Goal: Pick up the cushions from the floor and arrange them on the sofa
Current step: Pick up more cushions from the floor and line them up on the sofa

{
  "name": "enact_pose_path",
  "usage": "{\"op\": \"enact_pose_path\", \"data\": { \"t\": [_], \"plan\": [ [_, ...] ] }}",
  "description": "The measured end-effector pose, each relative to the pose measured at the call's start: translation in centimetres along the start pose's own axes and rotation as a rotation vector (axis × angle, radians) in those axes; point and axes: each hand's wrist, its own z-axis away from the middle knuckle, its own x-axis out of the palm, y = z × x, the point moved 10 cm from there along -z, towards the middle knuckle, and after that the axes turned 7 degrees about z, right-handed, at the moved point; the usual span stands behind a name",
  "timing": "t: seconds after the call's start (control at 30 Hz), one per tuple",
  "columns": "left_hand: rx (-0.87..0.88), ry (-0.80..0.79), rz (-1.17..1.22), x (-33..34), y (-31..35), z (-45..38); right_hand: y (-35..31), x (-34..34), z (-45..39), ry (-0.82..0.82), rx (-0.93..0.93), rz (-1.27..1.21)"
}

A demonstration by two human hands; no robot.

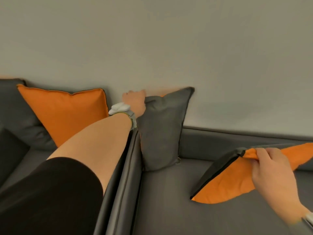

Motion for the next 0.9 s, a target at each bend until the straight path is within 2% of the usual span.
{"op": "enact_pose_path", "data": {
  "t": [0.1, 0.17, 0.27, 0.33, 0.47, 0.53, 0.6, 0.73, 0.9],
  "plan": [
    [-0.024, 0.168, -0.267, 0.5, -1.4, -0.9, -1.7, 1.2, -2.9, 0.014, -0.053, 0.031],
    [0.082, 0.258, -0.358, 1.1, -0.7, -1.2, -3.2, 1.7, -5.0, 0.035, -0.113, 0.049],
    [0.260, 0.242, -0.418, 2.4, 1.9, -1.1, -5.2, 1.7, -9.4, 0.084, -0.163, 0.079],
    [0.257, 0.238, -0.373, 3.0, 2.6, -0.6, -6.6, 1.4, -12.7, 0.127, -0.185, 0.098],
    [0.115, 0.193, -0.160, 4.9, 1.5, -0.7, -10.2, 1.3, -20.1, 0.183, -0.119, 0.097],
    [0.097, 0.177, -0.089, 5.7, 1.5, -0.9, -12.2, 2.7, -23.2, 0.125, -0.033, 0.017],
    [0.095, 0.149, -0.049, 6.1, 1.9, -1.1, -14.5, 5.4, -24.5, -0.002, 0.007, -0.068],
    [0.053, 0.092, -0.002, 7.3, 1.3, -1.3, -17.7, 12.8, -21.6, -0.290, -0.051, -0.163],
    [0.097, 0.065, -0.010, 8.4, 0.9, -0.2, -17.7, 13.4, -18.4, -0.367, -0.143, -0.143]
  ]
}}
